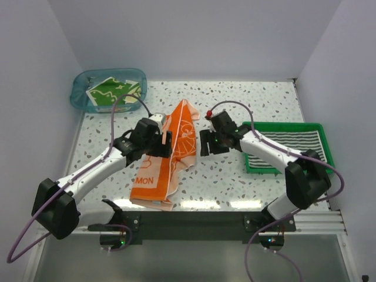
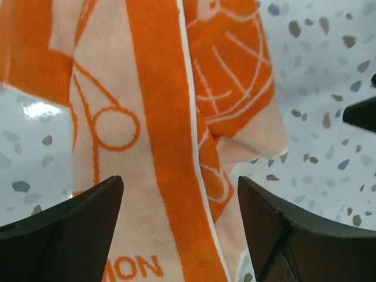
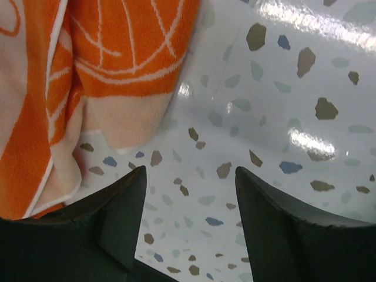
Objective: Fold and stack the towels
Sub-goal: Move the towel to the center of the board, then flatten out the crumpled towel
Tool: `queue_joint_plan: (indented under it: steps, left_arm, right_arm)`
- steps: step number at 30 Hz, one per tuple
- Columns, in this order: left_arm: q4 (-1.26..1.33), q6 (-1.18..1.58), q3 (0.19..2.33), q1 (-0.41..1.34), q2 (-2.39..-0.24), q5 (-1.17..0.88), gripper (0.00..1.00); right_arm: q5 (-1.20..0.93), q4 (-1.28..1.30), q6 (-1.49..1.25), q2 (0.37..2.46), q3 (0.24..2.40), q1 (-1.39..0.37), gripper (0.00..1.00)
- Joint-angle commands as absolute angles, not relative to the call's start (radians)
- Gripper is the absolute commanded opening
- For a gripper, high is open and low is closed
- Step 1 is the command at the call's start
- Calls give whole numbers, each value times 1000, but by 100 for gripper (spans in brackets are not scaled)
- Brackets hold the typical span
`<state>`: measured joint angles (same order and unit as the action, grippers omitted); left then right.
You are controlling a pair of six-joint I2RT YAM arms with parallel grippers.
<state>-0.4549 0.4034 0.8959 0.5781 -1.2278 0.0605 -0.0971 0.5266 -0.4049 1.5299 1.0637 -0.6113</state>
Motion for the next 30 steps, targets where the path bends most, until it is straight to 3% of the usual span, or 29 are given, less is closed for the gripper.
queue_joint_plan:
  steps: [1, 11, 17, 20, 23, 24, 26, 30]
  left_arm:
    - [-424, 471, 850, 592, -1245, 75, 84]
    - [-342, 512, 850, 650, -1407, 98, 86]
    - [-330, 529, 828, 660, -1451, 152, 82]
    - [-325, 532, 818, 660, -1470, 161, 78]
    - [-318, 540, 799, 660, -1489, 175, 72]
    - [-318, 540, 799, 660, -1503, 179, 70]
    - [-314, 548, 792, 660, -1514, 186, 68]
    - [-319, 558, 785, 658, -1549, 221, 64]
  right_arm:
    - [-67, 368, -475, 1616, 1156, -614, 63]
    - [-83, 236, -541, 1879, 1282, -614, 57]
    - [-57, 213, -543, 1965, 1319, -614, 54]
    - [-57, 221, -520, 1996, 1339, -615, 46]
    - [-37, 241, -486, 2019, 1356, -611, 23]
    - [-2, 262, -473, 2019, 1371, -609, 11]
    - [44, 293, -420, 2017, 1396, -591, 2]
    - [149, 380, -336, 2026, 1501, -516, 0]
